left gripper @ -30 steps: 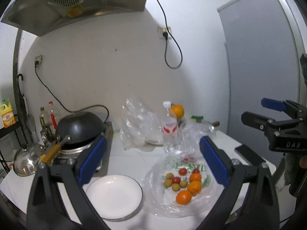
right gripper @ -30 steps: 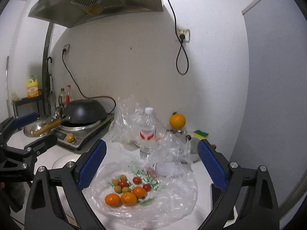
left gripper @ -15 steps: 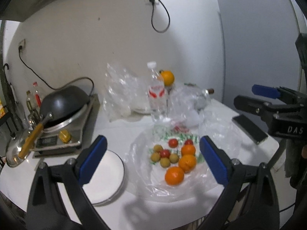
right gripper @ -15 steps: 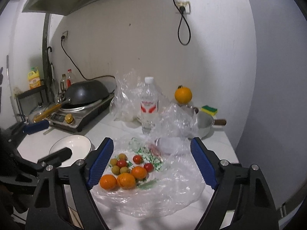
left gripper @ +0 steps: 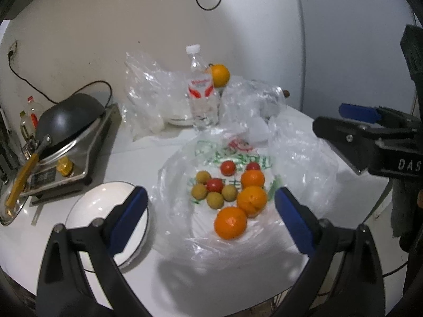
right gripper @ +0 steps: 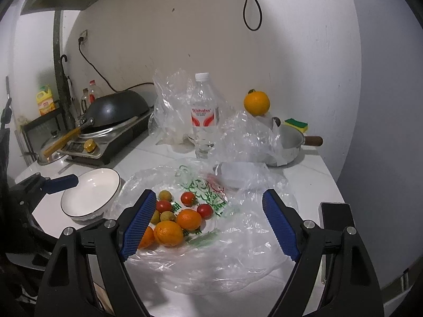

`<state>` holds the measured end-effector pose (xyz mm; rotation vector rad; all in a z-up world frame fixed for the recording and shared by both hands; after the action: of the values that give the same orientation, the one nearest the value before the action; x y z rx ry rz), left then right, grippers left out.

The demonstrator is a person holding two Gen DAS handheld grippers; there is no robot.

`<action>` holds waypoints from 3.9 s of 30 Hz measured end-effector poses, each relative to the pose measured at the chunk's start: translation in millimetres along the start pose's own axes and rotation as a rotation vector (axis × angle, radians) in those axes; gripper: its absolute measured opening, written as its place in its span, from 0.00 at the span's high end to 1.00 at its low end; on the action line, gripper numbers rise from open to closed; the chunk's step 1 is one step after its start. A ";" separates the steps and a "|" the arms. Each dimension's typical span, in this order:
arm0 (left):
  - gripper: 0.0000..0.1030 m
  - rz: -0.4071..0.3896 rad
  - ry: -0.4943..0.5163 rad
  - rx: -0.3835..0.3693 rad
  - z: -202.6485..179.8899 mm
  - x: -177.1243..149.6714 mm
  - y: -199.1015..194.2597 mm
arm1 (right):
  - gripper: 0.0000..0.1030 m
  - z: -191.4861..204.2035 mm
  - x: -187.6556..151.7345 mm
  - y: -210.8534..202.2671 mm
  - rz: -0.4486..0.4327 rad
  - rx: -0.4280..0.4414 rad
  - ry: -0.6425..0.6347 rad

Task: Organize fruits
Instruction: 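Move both grippers toward the fruit on the plastic bag, then grasp a large orange with the left gripper while the right gripper grasps another orange, then carry both held oranges over the white plate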

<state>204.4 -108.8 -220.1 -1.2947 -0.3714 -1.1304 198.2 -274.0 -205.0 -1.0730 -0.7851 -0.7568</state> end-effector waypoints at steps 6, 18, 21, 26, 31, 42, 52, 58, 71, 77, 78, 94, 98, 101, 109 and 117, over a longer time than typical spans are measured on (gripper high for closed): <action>0.05 0.038 0.016 -0.031 -9.3 -7.7 17.3 | 0.17 -7.4 -8.5 13.6 0.034 -0.002 0.016; 0.17 0.124 0.023 -0.080 -17.5 -27.0 52.5 | 0.17 -15.6 -31.5 43.6 0.117 -0.003 0.041; 0.24 0.144 0.026 -0.100 -20.7 -31.6 61.9 | 0.17 -19.4 -33.9 48.7 0.131 -0.006 0.047; 0.36 0.171 0.028 -0.126 -25.9 -36.4 72.6 | 0.17 -21.6 -39.2 55.6 0.151 -0.011 0.052; 0.48 0.208 0.036 -0.153 -31.1 -46.0 81.4 | 0.17 -21.7 -44.0 60.3 0.170 -0.017 0.054; 0.58 0.164 -0.010 -0.205 -26.0 -49.2 77.4 | 0.17 -8.8 -54.2 74.1 0.211 -0.016 0.031; 0.58 0.094 -0.110 -0.222 3.2 -46.6 58.5 | 0.17 12.4 -65.4 93.8 0.270 -0.007 0.002; 0.58 0.073 -0.140 -0.215 22.2 -48.9 50.7 | 0.17 27.8 -74.8 107.3 0.307 0.000 -0.008; 0.58 0.057 -0.167 -0.204 41.1 -54.2 36.4 | 0.34 32.6 -87.0 125.1 0.363 -0.025 -0.006; 0.58 0.042 -0.176 -0.192 46.1 -54.4 26.0 | 0.53 36.4 -87.5 120.9 0.361 -0.007 -0.014; 0.58 0.038 -0.176 -0.189 47.4 -54.2 24.1 | 0.53 36.9 -88.0 120.3 0.358 -0.013 -0.020; 0.58 -0.008 -0.183 -0.154 64.8 -56.9 -6.0 | 0.53 55.7 -69.7 93.3 0.294 0.000 -0.042; 0.58 -0.030 -0.187 -0.142 72.3 -54.3 -16.8 | 0.53 65.5 -62.7 85.4 0.272 0.012 -0.047; 0.58 -0.051 -0.183 -0.126 78.8 -52.3 -25.6 | 0.53 72.7 -58.8 79.9 0.257 0.020 -0.059; 0.58 -0.105 -0.170 -0.090 92.3 -49.4 -45.6 | 0.53 87.5 -52.4 72.3 0.235 0.034 -0.083; 0.58 -0.153 -0.127 -0.051 97.4 -45.6 -61.5 | 0.53 96.2 -46.8 69.8 0.223 0.043 -0.096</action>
<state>167.9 5.9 -190.9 -1.4052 -0.5466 -1.1954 215.4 -155.7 -250.0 -1.1425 -0.7444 -0.5003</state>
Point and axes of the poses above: each gripper's, at about its wrist camera, not at the fingertips, and y roughly the way its jaws point, z to its left, x to its top, the point moved 8 cm from there along y, roughly the way its jaws point, and after that the axes turned 15 degrees about y, right-handed, at the moved point
